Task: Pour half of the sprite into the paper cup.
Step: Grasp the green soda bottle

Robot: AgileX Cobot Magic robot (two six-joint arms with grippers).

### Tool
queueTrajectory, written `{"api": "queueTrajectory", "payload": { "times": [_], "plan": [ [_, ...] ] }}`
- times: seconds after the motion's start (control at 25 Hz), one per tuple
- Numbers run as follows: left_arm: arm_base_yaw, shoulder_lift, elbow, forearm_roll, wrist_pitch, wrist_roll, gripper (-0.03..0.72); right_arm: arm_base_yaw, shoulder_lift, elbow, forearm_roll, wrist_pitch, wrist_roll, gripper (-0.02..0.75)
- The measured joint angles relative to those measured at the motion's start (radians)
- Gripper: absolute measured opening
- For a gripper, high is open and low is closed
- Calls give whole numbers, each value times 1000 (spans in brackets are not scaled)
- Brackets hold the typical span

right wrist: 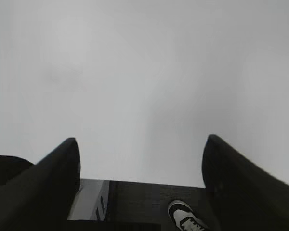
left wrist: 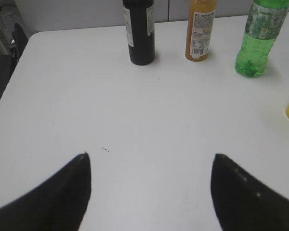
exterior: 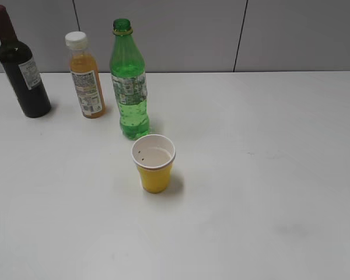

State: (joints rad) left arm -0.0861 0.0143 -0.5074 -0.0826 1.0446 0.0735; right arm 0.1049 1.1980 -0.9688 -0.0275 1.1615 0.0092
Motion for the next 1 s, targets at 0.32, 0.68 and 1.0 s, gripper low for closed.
{"api": "queueTrajectory", "payload": {
  "times": [0.32,0.68,1.0],
  "plan": [
    [0,0,0,0,0,0,589,0,-368,284,15,-81,0,591],
    [0,0,0,0,0,0,589,0,-712,489,22,-112,0,590],
    [0,0,0,0,0,0,589,0,-924,540,28,-191,-1,590]
  ]
}}
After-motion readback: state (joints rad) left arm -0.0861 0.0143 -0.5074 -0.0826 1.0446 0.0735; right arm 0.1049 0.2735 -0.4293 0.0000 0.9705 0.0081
